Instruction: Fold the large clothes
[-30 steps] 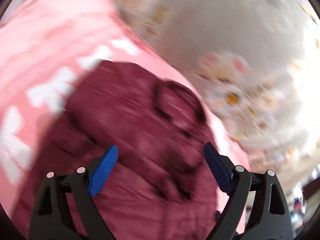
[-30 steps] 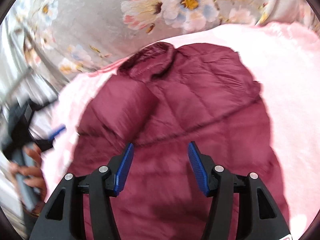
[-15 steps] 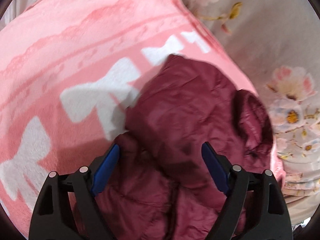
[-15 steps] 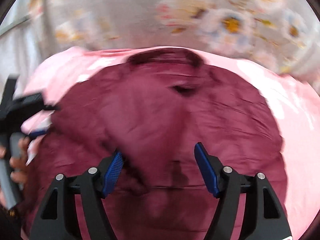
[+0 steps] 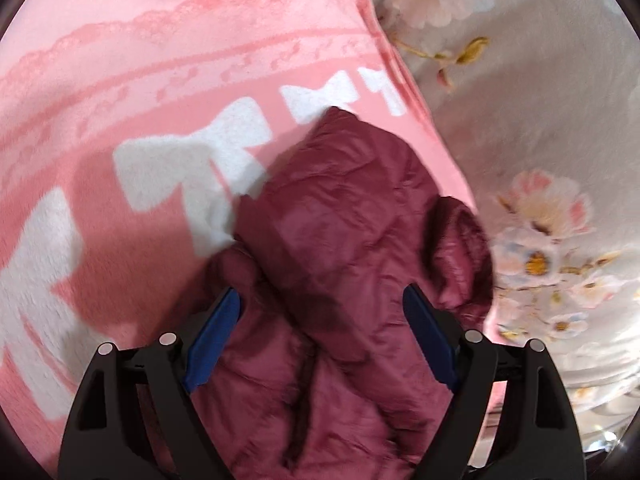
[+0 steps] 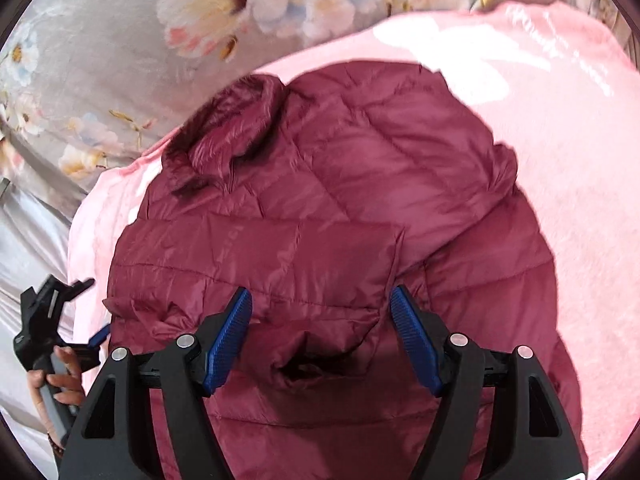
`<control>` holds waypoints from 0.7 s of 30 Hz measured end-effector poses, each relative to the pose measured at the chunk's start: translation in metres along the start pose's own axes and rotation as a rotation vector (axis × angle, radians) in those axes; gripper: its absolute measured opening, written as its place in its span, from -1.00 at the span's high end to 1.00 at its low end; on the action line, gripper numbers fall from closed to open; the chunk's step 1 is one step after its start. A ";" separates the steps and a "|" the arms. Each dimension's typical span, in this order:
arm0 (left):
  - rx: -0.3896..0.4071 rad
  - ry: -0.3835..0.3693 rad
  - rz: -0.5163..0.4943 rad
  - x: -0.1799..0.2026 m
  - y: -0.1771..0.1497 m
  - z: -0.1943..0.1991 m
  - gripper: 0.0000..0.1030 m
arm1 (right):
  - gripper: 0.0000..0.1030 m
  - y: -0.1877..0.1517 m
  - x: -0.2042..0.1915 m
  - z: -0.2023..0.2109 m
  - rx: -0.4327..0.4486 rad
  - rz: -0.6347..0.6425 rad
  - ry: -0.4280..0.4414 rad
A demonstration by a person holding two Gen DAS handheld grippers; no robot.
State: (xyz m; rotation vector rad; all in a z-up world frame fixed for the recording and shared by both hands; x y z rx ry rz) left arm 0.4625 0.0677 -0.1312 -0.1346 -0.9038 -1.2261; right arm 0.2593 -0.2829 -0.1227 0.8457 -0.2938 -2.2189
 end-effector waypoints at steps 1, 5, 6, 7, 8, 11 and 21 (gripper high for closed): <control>-0.008 -0.005 -0.008 0.004 0.000 -0.001 -0.58 | -0.23 -0.002 -0.001 -0.001 0.003 0.012 -0.003; -0.029 0.032 -0.021 0.000 -0.002 -0.013 -0.56 | 0.85 -0.001 -0.013 0.005 0.037 0.103 -0.025; -0.034 0.044 -0.019 -0.002 -0.003 -0.017 -0.49 | 0.90 0.004 -0.021 0.011 0.050 0.124 -0.005; -0.036 0.055 -0.019 -0.004 -0.003 -0.019 -0.40 | 0.92 0.011 -0.028 0.018 0.075 0.146 -0.002; -0.037 0.077 -0.023 -0.007 -0.004 -0.023 -0.15 | 0.93 0.024 -0.040 0.032 0.136 0.192 -0.007; -0.029 0.149 -0.062 -0.012 -0.003 -0.025 0.38 | 0.94 0.063 -0.071 0.084 0.343 0.326 -0.037; -0.011 0.341 -0.303 -0.012 -0.017 -0.036 0.79 | 0.95 0.053 0.014 -0.015 0.124 0.304 -0.230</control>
Point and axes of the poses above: each gripper's, at about its wrist camera, not at the fingertips, and z roughly against the way its jaws point, x to its right, y to its top, the point moved 10 cm from there along -z, roughly the way its jaws point, and after that the axes turned 9 degrees about -z, right-handed, at the moved point
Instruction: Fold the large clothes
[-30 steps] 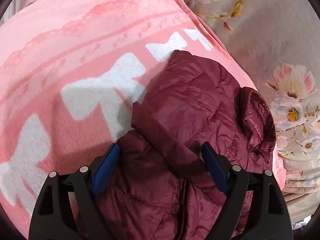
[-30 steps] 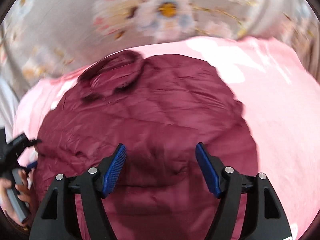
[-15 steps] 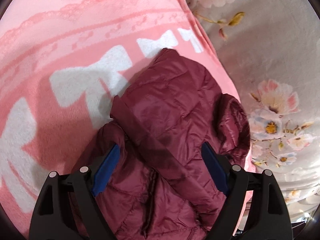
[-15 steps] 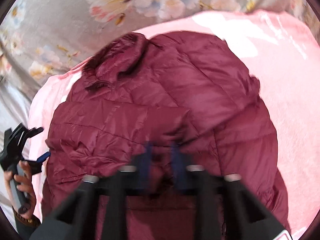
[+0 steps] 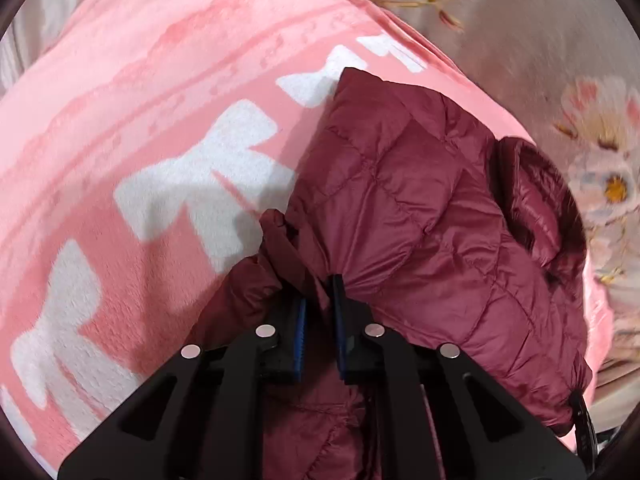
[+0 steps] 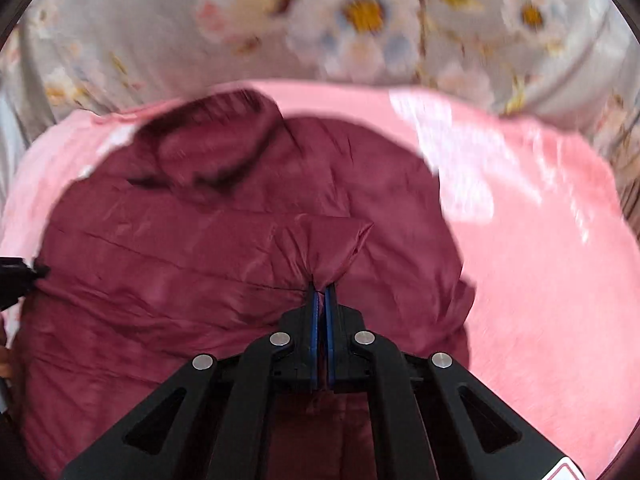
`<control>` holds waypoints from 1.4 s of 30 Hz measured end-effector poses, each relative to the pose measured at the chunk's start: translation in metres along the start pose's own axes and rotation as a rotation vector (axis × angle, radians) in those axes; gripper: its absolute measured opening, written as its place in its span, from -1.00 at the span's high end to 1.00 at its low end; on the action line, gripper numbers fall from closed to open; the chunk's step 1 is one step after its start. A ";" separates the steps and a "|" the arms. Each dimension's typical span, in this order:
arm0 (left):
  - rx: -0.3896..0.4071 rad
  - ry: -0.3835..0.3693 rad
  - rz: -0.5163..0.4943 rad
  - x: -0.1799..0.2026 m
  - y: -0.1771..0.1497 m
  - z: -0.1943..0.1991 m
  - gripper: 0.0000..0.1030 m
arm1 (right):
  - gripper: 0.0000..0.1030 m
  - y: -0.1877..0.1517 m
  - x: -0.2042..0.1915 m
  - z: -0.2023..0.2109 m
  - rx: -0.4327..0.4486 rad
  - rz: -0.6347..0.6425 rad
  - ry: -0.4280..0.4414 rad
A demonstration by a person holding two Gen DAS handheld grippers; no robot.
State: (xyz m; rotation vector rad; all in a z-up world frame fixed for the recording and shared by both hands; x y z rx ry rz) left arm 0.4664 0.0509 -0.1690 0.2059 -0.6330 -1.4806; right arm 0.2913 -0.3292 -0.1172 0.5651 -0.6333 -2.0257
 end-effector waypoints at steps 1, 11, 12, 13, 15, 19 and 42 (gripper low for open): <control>0.007 0.013 -0.016 0.001 0.000 0.000 0.79 | 0.95 -0.005 0.005 -0.009 -0.023 -0.031 0.013; 0.087 0.095 -0.107 0.009 -0.005 0.002 0.77 | 0.96 -0.016 0.007 -0.026 -0.049 -0.046 0.047; 0.100 0.116 -0.136 0.011 -0.006 0.003 0.77 | 0.96 -0.015 0.010 -0.022 -0.052 -0.055 0.057; 0.103 0.121 -0.149 0.013 -0.006 0.004 0.77 | 0.91 -0.014 0.011 -0.018 -0.050 -0.064 0.060; 0.094 0.111 -0.175 0.012 -0.009 0.018 0.74 | 0.72 -0.007 0.025 0.007 -0.001 -0.120 0.051; 0.194 0.147 -0.297 0.024 0.002 0.076 0.60 | 0.55 0.010 0.029 0.058 0.129 -0.119 0.023; 0.148 0.044 -0.464 0.119 -0.056 0.017 -0.04 | 0.83 -0.068 -0.101 -0.015 -0.044 0.175 0.163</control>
Point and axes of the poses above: each gripper's, at about its wrist camera, not at the fingertips, and z roughly against the way its jaws point, x to its right, y to its top, the point moved 10 cm from there along -z, roughly the way its jaws point, and after that the axes turned 9 degrees about -z, right-handed, at the moved point
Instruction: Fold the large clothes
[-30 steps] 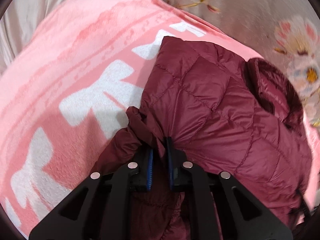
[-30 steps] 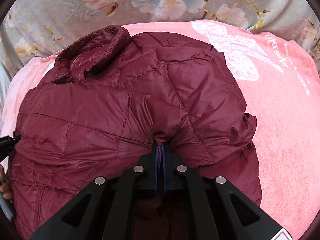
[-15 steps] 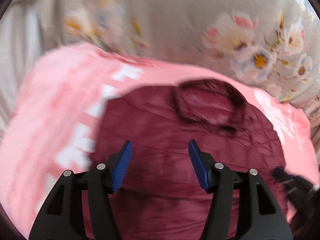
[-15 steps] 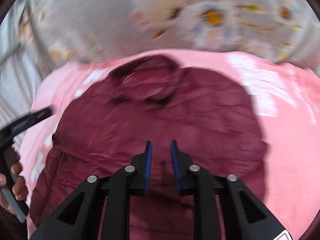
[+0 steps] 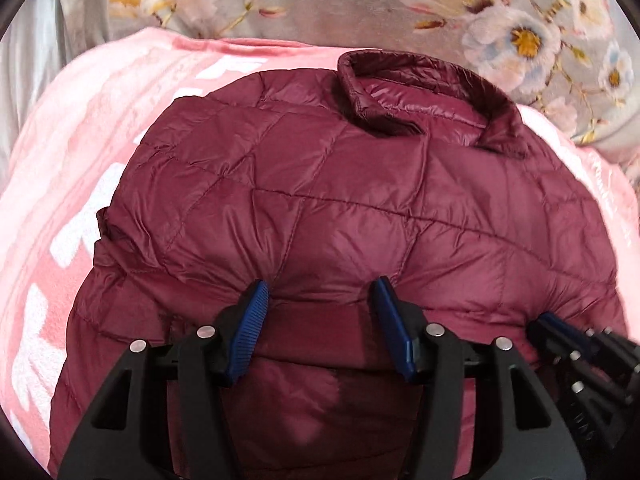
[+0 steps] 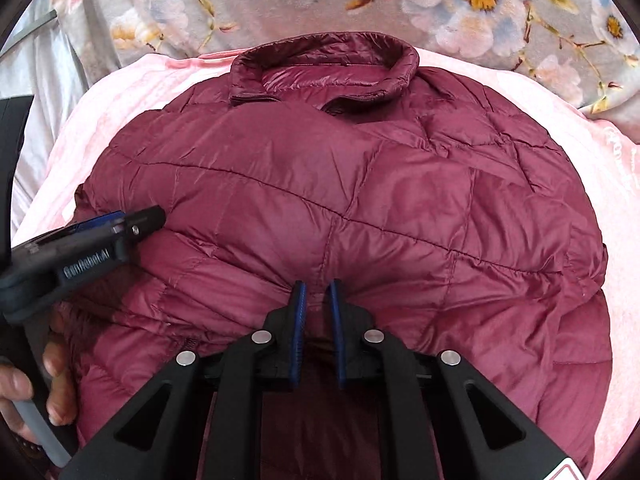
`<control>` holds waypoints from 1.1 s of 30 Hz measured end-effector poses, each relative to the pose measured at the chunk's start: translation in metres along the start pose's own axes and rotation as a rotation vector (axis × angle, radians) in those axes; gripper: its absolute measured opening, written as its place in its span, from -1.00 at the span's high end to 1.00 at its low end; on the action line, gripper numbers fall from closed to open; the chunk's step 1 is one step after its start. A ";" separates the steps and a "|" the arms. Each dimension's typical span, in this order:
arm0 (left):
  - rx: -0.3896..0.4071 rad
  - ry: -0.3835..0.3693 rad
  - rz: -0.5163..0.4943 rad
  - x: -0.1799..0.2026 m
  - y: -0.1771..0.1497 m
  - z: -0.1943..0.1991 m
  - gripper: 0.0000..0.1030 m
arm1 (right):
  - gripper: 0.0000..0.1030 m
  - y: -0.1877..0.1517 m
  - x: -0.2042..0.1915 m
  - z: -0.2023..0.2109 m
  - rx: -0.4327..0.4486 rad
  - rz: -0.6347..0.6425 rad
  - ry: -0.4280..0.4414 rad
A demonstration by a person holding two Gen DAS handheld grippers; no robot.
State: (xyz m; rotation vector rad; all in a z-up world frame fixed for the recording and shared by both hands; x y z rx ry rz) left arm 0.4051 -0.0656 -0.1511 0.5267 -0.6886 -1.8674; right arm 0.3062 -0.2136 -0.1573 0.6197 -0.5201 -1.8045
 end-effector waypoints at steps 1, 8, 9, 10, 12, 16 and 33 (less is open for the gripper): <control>0.004 0.014 -0.010 0.000 0.000 0.000 -0.04 | 0.83 0.000 0.000 0.000 0.004 0.002 -0.002; -0.003 0.082 -0.064 0.006 0.002 -0.003 -0.08 | 0.83 0.002 0.004 -0.001 0.011 -0.018 0.022; -0.005 0.089 -0.070 0.006 0.003 -0.003 -0.09 | 0.83 0.002 0.004 -0.001 0.011 -0.023 0.027; -0.006 0.099 -0.076 0.007 0.002 -0.003 -0.09 | 0.83 0.001 0.005 -0.001 0.011 -0.025 0.028; -0.008 0.109 -0.083 0.007 0.003 -0.003 -0.10 | 0.83 0.001 0.004 -0.001 0.012 -0.025 0.029; -0.011 0.123 -0.093 0.007 0.003 -0.004 -0.11 | 0.83 0.002 0.004 -0.002 0.011 -0.026 0.030; -0.018 0.146 -0.112 0.009 0.002 -0.003 -0.11 | 0.82 0.002 0.005 -0.002 0.012 -0.018 0.025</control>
Point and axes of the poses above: each gripper's, at about its wrist camera, not at the fingertips, and z roughly against the way its jaws point, x to its right, y to its top, the point moved 10 cm from there along -z, roughly the way its jaws point, and after that the axes turned 9 degrees about -z, right-handed, at the moved point
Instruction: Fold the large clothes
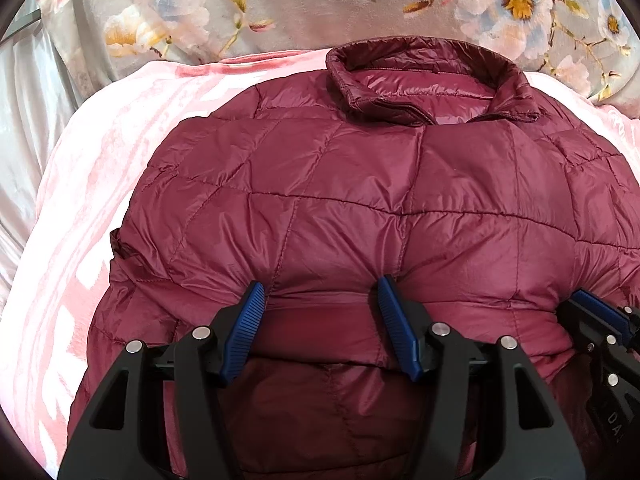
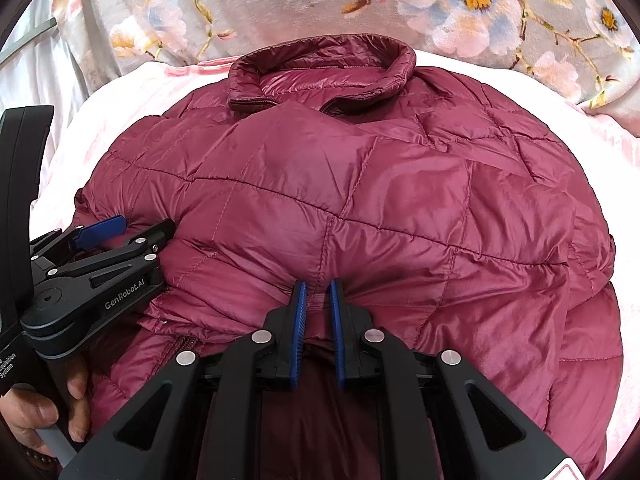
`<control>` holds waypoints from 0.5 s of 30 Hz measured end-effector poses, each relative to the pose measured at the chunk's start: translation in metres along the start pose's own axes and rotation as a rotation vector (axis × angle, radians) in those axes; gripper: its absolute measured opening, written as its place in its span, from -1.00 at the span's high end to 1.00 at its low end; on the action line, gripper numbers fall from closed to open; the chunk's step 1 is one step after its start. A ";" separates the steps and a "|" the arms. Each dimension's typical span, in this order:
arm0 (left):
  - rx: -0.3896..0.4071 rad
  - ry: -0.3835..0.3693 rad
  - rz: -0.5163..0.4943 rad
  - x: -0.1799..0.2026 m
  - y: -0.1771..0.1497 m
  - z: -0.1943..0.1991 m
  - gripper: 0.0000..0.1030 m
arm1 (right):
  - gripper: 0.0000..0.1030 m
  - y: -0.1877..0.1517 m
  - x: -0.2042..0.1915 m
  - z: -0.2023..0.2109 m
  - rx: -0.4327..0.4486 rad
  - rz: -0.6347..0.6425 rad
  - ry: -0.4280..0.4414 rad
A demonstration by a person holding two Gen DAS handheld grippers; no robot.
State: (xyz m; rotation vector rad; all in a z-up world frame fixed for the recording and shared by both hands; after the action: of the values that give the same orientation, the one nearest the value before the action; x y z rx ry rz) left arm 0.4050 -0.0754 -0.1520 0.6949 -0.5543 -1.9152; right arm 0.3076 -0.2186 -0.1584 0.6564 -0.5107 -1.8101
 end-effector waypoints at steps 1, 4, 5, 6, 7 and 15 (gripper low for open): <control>0.000 0.000 -0.001 0.000 0.000 0.000 -0.11 | 0.82 0.000 0.000 0.000 0.000 0.000 0.001; 0.000 0.005 -0.004 0.000 0.000 0.000 -0.11 | 0.82 0.000 0.000 0.000 -0.001 -0.003 0.005; 0.000 0.007 -0.005 0.000 0.000 0.000 -0.11 | 0.82 0.000 0.000 0.000 -0.001 -0.004 0.007; 0.000 0.008 -0.005 0.000 0.000 0.001 -0.11 | 0.82 0.000 -0.001 -0.001 -0.001 -0.005 0.008; 0.000 0.010 -0.006 0.000 0.000 0.001 -0.11 | 0.82 0.000 0.000 0.000 -0.001 -0.003 0.006; -0.007 0.034 -0.009 -0.003 0.000 0.001 -0.22 | 0.81 0.002 0.002 -0.002 -0.010 -0.042 0.049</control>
State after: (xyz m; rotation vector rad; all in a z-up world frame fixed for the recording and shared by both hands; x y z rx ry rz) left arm 0.4054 -0.0724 -0.1508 0.7256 -0.5239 -1.9092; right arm 0.3103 -0.2210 -0.1590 0.7078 -0.4574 -1.8306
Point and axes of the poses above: each gripper's, at about its wrist camera, not at the fingertips, and z roughly against the way its jaws point, x to its right, y to its top, the point moved 10 cm from there along -z, roughly the way its jaws point, and after that the axes turned 9 degrees about -z, right-handed, at the moved point
